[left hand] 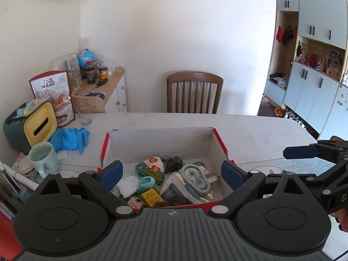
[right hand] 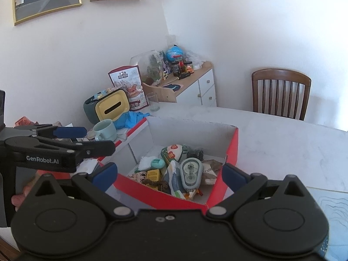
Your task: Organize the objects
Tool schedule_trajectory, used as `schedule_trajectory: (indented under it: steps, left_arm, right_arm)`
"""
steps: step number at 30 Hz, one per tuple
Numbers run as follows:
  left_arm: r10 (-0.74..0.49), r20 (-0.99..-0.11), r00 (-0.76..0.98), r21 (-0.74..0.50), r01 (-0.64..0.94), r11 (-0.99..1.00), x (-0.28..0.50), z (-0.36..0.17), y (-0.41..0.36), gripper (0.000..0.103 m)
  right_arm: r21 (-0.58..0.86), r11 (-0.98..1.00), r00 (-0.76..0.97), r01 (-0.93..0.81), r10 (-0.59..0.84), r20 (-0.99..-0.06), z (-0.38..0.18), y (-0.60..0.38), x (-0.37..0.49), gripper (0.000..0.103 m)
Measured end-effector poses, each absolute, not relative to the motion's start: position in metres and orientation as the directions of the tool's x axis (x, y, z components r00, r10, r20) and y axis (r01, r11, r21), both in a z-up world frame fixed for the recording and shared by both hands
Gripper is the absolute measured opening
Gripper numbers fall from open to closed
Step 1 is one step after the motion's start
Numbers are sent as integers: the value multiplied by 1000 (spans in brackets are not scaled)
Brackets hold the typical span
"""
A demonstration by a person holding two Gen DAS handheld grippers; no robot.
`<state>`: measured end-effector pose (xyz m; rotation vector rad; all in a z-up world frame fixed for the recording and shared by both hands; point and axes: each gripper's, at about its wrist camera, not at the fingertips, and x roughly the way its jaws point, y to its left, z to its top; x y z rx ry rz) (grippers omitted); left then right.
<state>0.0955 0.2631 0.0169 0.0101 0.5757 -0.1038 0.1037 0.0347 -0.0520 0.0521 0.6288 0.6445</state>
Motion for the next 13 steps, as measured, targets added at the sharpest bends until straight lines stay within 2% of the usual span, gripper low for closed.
schedule_trajectory:
  steps: [13]
  left_arm:
    - [-99, -567, 818, -15, 110, 994, 101, 12, 258, 98]
  right_arm:
    - [243, 821, 630, -517, 557, -541, -59, 26, 106, 102]
